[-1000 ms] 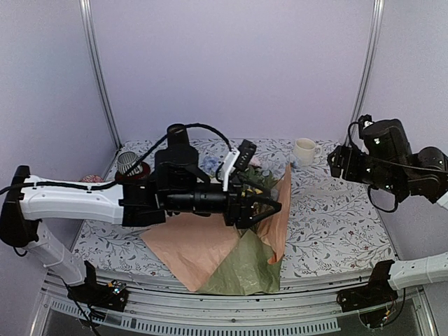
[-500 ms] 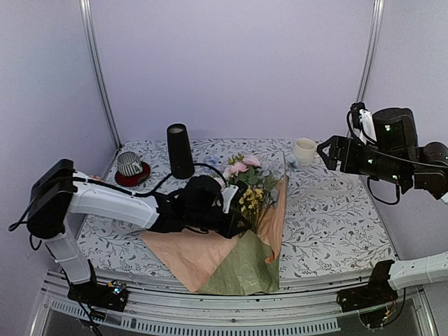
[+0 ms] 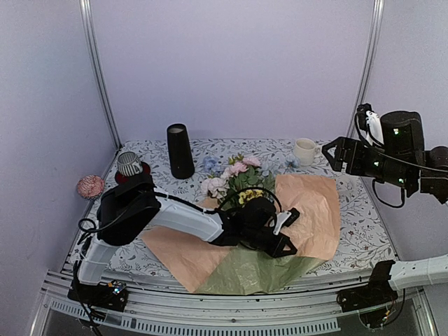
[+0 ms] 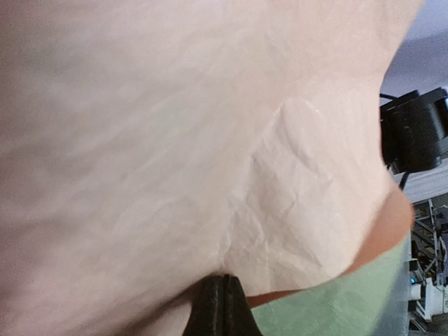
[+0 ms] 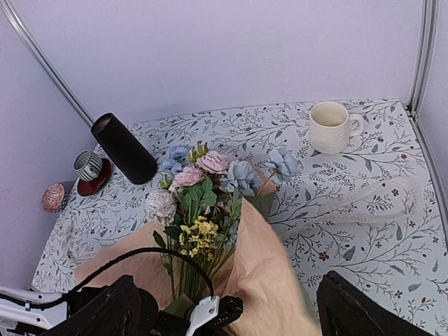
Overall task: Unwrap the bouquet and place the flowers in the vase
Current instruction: Unfold the two-thirds folded wrapping paper from the folded wrapping paper, then adjust the 1/4-folded wrapping paper at the center of the board.
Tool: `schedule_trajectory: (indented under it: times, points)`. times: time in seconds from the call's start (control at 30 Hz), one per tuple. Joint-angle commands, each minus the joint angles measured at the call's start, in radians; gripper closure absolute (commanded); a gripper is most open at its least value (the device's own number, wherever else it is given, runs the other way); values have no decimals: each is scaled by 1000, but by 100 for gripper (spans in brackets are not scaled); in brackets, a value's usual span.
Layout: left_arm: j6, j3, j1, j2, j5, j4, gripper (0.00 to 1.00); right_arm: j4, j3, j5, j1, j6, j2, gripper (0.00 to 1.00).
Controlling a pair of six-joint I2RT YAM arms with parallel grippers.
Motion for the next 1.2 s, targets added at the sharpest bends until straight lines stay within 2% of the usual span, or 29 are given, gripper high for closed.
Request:
schedule_trajectory:
  times: [0.0, 0.2, 0.4, 0.57, 0.7, 0.77, 0.9, 0.97, 1.03, 1.07, 1.17]
  points:
    - [-6, 9, -4, 7, 39, -13, 100, 5, -30, 13, -1, 9, -23, 10]
    - [48, -41, 1, -111, -29, -54, 97, 31, -75, -21, -1, 10, 5, 9]
    - [128, -171, 17, -379, -210, -132, 89, 107, -148, -84, -2, 6, 48, 9]
    - [137, -335, 61, -614, -318, -165, 84, 288, -264, -237, -2, -15, 64, 10]
    - [129, -462, 103, -748, -396, -200, 83, 375, -270, -375, -1, -38, 99, 14]
    - [108, -521, 126, -812, -430, -235, 82, 390, -243, -440, -1, -68, 123, 20]
    - [63, -667, 170, -934, -468, -221, 82, 458, -240, -519, -2, -72, 175, 46]
    - [38, -735, 193, -975, -463, -189, 81, 508, -254, -552, -2, -51, 223, 65]
    - [21, -778, 208, -991, -451, -163, 81, 544, -262, -570, -1, -22, 301, 89]
    - [16, -789, 213, -989, -450, -155, 82, 561, -265, -575, -1, -11, 336, 96]
    - [4, -792, 227, -947, -456, -154, 85, 595, -265, -553, -1, 33, 446, 98]
